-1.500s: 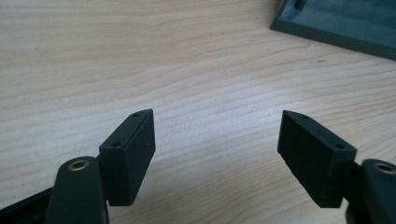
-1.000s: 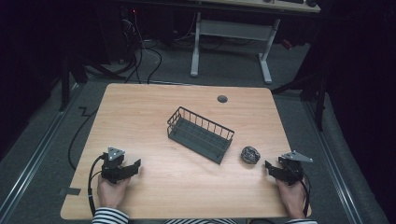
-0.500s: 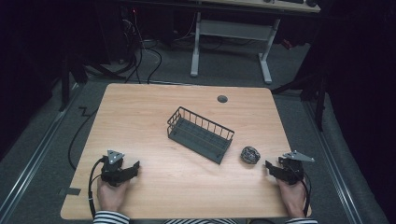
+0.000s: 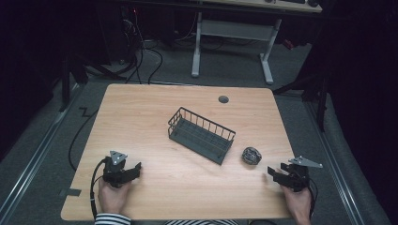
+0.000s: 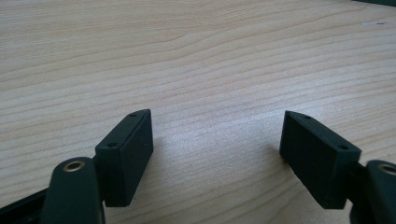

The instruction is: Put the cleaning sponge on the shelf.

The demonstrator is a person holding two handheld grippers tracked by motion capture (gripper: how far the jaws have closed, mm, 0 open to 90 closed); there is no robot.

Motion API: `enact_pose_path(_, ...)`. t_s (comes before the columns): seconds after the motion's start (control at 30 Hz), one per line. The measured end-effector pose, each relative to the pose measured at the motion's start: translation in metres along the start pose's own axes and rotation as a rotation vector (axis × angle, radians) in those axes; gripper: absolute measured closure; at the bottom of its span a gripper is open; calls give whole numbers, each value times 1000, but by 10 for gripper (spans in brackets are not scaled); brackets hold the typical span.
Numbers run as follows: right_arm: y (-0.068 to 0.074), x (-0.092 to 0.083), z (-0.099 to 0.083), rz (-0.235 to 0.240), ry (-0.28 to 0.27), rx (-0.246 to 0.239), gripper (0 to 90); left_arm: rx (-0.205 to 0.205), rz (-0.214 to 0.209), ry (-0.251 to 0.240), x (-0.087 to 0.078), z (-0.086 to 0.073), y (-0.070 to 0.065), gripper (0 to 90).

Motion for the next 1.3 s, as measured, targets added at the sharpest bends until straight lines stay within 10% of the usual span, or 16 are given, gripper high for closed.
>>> enact_pose_path(1.3,48,29,53,86,79,-134,274,15,-17,-3,0,0,-2,262)
Point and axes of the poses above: each handheld gripper's, and its own axes: x roughly forward along the jaws, z roughly out of its top, y roughly to its left, the point moved 2 cm from there along x, roughly forward along the jaws, and after that the axes turned 10 degrees about z, right-handed, at the moved point
